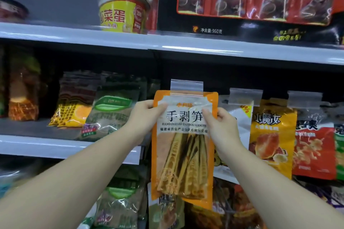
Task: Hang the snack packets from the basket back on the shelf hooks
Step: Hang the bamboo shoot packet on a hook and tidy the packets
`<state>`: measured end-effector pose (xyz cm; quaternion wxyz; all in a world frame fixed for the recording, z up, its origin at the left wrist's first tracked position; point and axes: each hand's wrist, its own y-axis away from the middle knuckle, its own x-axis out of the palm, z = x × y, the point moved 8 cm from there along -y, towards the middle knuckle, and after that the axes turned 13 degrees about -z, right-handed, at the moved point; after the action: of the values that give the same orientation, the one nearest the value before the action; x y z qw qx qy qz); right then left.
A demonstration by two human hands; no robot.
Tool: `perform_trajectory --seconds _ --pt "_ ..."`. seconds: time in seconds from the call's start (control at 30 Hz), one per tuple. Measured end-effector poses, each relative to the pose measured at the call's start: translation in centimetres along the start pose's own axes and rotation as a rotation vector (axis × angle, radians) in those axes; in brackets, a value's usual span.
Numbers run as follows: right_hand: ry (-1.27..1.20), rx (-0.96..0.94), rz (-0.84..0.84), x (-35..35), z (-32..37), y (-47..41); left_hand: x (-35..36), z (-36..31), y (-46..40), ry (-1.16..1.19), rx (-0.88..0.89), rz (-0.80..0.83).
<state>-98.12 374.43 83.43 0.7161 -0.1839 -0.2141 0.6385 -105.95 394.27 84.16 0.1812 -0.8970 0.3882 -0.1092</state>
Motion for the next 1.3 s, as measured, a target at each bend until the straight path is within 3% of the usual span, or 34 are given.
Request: perform_trajectory --seconds 0.13,0.47,0.93,1.3 --pt "-0.045 -0.028 0.02 0.9 0.6 -1.3 0.4 -1.3 -1.6 -0.027 0.084 -0.023" --pt "-0.163 0.022 0.135 3.3 -1.4 -3.0 2.9 -1.7 -3.0 0.094 0.029 -0.002" --pt "-0.164 0.044 0.228 4.2 -2.9 -3.5 2.9 -0.5 -4.0 0.081 0.104 -0.013" --pt "-0.212 0.097 0.177 3.9 -3.2 -3.9 2.9 -0.6 -4.7 0.122 0.117 -0.049"
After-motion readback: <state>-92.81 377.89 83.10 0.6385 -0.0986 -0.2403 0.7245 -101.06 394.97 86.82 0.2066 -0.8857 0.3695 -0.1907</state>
